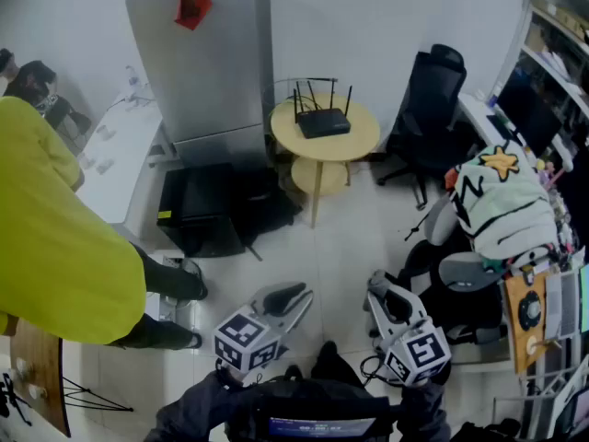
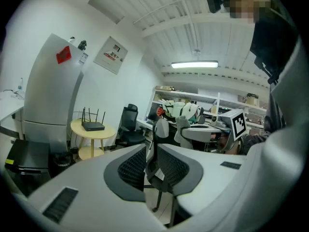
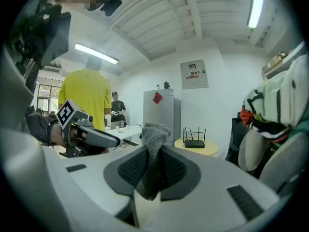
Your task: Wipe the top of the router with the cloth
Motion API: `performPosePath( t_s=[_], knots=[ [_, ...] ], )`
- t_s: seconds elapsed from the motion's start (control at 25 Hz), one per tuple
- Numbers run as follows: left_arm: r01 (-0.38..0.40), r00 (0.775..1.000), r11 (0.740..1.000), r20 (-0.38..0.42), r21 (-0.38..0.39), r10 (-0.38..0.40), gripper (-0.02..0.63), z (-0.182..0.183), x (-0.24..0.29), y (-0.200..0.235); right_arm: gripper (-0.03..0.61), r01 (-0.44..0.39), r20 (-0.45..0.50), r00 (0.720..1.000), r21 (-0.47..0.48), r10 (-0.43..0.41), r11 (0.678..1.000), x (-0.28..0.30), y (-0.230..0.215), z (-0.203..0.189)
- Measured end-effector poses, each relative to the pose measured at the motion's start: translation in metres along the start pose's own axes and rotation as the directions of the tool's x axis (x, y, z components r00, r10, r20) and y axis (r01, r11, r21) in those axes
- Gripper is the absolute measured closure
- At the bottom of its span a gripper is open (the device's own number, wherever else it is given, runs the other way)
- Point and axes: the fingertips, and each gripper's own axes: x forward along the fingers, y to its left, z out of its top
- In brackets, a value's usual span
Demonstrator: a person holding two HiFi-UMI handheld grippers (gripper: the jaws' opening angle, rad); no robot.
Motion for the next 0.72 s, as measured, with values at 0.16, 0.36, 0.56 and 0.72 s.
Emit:
performPosePath(
  t_s=[0.16, 0.36, 0.56, 0.72],
  knots=[
    [-0.005, 1.0, 1.0, 0.006, -0.005, 0.005, 0.552, 0.01, 0.021, 0.025, 0.497, -0.001, 0.0, 1.0, 0.006, 0.001, 1.0, 0.03, -0.023, 0.002],
    [-0.022, 1.0, 1.0, 0.008, -0.008, 0.022, 0.552, 0.029, 0.053, 0.068, 0.497, -0.015, -0.001, 1.0, 0.004, 0.015, 1.0, 0.078, -0.058, 0.011],
    [-0.032, 0.999, 0.999, 0.016, -0.008, 0.032, 0.552, 0.056, 0.111, 0.118, 0.497, -0.036, -0.008, 0.999, 0.011, 0.036, 0.999, 0.138, -0.112, 0.013],
    [-0.042, 0.999, 0.999, -0.003, -0.004, 0.042, 0.554, 0.08, 0.166, 0.159, 0.497, -0.062, -0.005, 0.998, 0.029, 0.063, 0.998, 0.188, -0.161, 0.022]
  ],
)
